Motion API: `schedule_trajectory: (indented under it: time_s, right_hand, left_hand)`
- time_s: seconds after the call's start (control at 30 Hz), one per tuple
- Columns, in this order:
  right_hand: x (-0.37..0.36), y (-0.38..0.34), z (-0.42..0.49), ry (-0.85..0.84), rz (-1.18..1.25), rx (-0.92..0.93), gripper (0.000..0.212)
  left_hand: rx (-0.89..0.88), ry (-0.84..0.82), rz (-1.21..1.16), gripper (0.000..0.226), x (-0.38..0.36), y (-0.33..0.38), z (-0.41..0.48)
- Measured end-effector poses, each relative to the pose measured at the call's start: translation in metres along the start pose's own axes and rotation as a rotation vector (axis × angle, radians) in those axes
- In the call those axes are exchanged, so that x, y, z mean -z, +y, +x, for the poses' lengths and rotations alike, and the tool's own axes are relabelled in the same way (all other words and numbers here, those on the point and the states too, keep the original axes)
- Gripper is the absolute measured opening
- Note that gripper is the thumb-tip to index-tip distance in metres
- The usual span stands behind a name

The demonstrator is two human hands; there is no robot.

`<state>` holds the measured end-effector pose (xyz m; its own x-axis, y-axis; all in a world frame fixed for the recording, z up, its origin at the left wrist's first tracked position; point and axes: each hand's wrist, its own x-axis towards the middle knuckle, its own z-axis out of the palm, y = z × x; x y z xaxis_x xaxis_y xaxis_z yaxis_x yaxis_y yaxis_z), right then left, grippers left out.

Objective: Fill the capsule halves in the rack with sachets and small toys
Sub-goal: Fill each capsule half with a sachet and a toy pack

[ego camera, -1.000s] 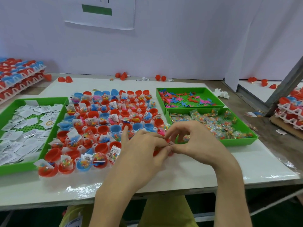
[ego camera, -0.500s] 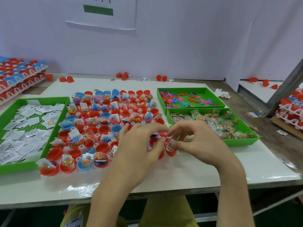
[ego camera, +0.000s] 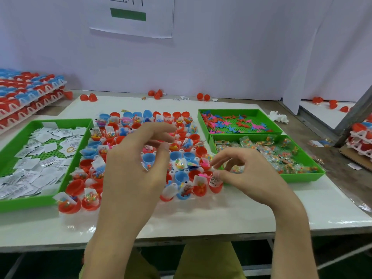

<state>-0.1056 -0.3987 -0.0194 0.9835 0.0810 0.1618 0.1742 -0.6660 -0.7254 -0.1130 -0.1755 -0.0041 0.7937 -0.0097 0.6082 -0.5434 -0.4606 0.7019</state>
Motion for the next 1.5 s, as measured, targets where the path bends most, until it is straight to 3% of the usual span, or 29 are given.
schedule_trajectory:
  time_s: [0.2,0.37,1.1,1.3,1.5]
  right_hand:
    - [-0.005,-0.007,0.000,0.018,-0.017,0.039,0.012]
    - [-0.008,-0.010,0.001,0.010,-0.081,0.042,0.017]
    - [-0.014,-0.005,0.006,0.006,-0.138,0.055,0.015]
    - [-0.009,-0.001,0.007,0.124,-0.010,0.076,0.013]
    - [-0.004,0.004,0.009,0.327,0.070,0.094,0.019]
  left_hand:
    - [-0.006,-0.366,0.270,0.045,-0.012,-0.002,-0.004]
    - [0.036,-0.512,0.394,0.073,-0.030,-0.009,-0.007]
    - [0.048,-0.465,0.437,0.067,-0.045,-0.019,-0.008]
    - [0.044,-0.475,0.409,0.064,-0.044,-0.017,-0.007]
    - [-0.009,-0.360,0.306,0.039,-0.032,-0.008,-0.002]
